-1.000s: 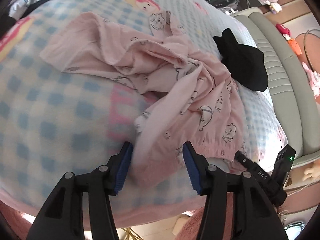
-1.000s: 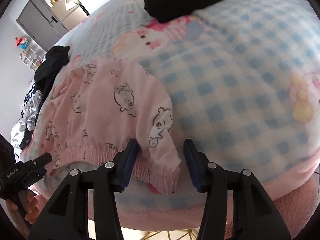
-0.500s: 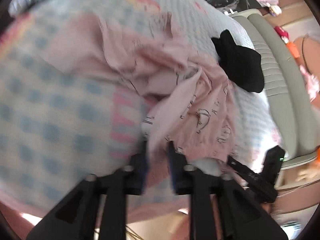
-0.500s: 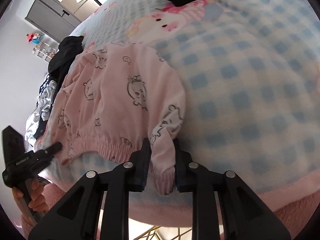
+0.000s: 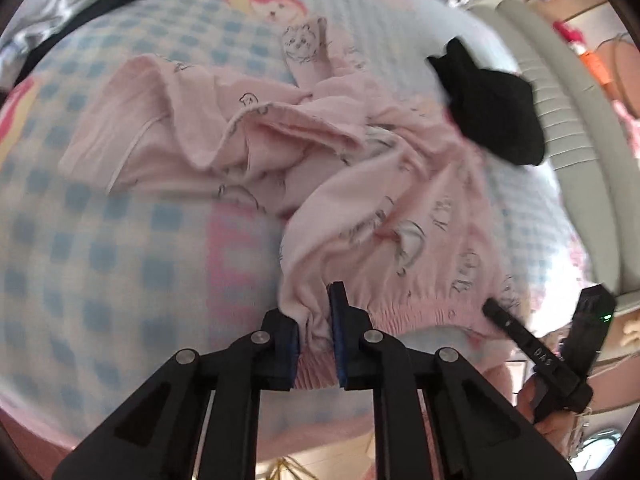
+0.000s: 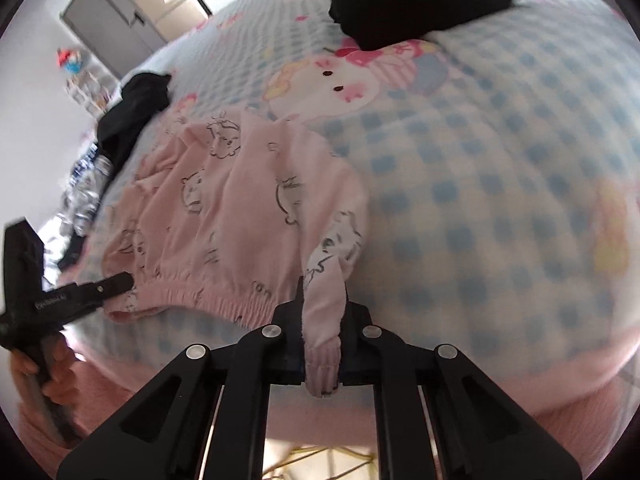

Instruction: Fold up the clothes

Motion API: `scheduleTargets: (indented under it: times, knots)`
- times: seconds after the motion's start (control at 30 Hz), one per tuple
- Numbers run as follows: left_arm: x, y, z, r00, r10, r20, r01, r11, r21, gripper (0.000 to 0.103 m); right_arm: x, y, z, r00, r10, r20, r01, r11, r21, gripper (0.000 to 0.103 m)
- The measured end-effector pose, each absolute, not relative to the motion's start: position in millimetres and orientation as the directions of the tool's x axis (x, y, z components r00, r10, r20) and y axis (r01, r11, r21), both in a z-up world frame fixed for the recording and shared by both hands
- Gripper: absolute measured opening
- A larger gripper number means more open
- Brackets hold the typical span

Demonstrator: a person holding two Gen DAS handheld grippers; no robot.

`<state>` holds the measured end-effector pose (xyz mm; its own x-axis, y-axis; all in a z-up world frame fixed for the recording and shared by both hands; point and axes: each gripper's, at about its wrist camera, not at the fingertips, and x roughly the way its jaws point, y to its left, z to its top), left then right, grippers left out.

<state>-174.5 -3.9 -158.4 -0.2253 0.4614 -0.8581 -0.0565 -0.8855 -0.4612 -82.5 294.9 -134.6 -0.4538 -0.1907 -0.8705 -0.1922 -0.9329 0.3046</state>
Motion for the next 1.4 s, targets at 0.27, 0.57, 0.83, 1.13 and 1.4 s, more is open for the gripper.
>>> scheduleTargets:
  times: [0.27,0.57,0.83,1.13,1.4]
  knots:
    - [-272.1,19.7,-96.2,-0.294,0.436,-0.851,-0.065,-0.897,-0.437,0.011,-185.2,285.0,-101.6,-0.45,-0.232,-0.863,-0.147,-0.933,0.328,0.008]
    - [-312.4,12.3,154.5,-0.665,0.442,-0.602,-0.276,-0.894,-0.352,0.008,-241.0,292.0,140.8,-0.807,-0.2,-0.555,0.003,-0.943,0.334,0.008]
    - [-259.0,-23.0,85.7,-0.606,0.438,-0.664,-0.267,-0.898,-0.35,0.008,-167.5,286.5,103.6,-0.808,-0.182,-0.56,-0.007,-0.948,0.319,0.008]
    - [-248.1,-3.3,-116.9,-0.292,0.422,-0.858,-0.099,-0.906,-0.412,0.039,-123.2,292.4,-129.5,-0.485,-0.179,-0.856,-0.241,-0.913,0.328,0.008]
    - [-254.2,19.5,-167.6,-0.275,0.474,-0.837,-0.053,-0.876,-0.479,0.046,-120.1,314.8,-117.8,-0.544,-0.12,-0.83,-0.273,-0.91,0.311,0.01]
